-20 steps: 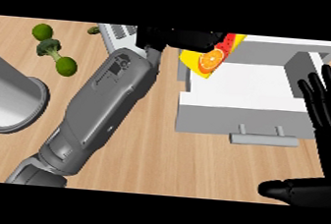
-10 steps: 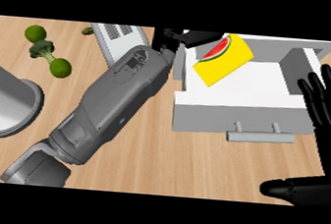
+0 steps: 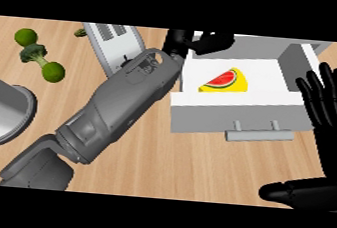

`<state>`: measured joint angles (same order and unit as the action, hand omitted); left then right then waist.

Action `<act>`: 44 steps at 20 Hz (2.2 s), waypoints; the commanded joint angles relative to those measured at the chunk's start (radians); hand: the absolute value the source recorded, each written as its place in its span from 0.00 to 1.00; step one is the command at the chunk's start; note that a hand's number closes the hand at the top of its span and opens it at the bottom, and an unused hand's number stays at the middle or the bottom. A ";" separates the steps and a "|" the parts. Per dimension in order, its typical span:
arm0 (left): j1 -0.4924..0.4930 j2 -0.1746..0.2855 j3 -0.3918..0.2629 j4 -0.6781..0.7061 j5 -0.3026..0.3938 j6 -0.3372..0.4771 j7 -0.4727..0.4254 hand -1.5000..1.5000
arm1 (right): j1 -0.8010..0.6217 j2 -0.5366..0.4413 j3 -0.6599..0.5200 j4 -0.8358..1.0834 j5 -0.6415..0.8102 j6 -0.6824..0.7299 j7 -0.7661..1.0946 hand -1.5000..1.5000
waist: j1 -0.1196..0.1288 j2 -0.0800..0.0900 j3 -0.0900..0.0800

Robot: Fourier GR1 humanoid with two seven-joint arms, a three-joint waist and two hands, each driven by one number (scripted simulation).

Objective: Pick up the cup, place it into the drawer and close the drawer

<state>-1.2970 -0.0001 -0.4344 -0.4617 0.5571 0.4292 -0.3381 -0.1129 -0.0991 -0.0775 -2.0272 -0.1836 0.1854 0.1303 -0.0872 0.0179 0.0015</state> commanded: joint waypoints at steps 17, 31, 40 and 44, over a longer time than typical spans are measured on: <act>-0.039 0.000 -0.101 0.021 0.174 0.001 -0.085 0.00 | -0.097 0.027 0.007 0.028 -0.080 -0.011 0.047 0.00 | -0.009 0.006 -0.001; 0.109 0.075 -0.005 -0.228 0.223 -0.004 -0.100 0.00 | 0.004 -0.143 -0.033 -0.024 -0.066 0.174 0.024 1.00 | 0.101 -0.025 -0.002; 0.446 0.313 0.034 -0.596 0.259 -0.021 0.004 0.00 | 0.103 -0.191 0.003 -0.067 0.089 0.224 -0.001 1.00 | 0.121 -0.028 -0.002; 0.566 0.417 0.070 -0.767 0.272 -0.027 0.067 0.00 | 0.096 -0.175 0.037 -0.007 0.190 0.202 -0.014 1.00 | 0.117 -0.025 -0.002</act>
<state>-0.8316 0.3198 -0.4005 -1.0890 0.8120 0.4132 -0.3247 -0.0142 -0.2786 -0.0694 -2.0679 -0.0800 0.3978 0.1245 0.0289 -0.0092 -0.0001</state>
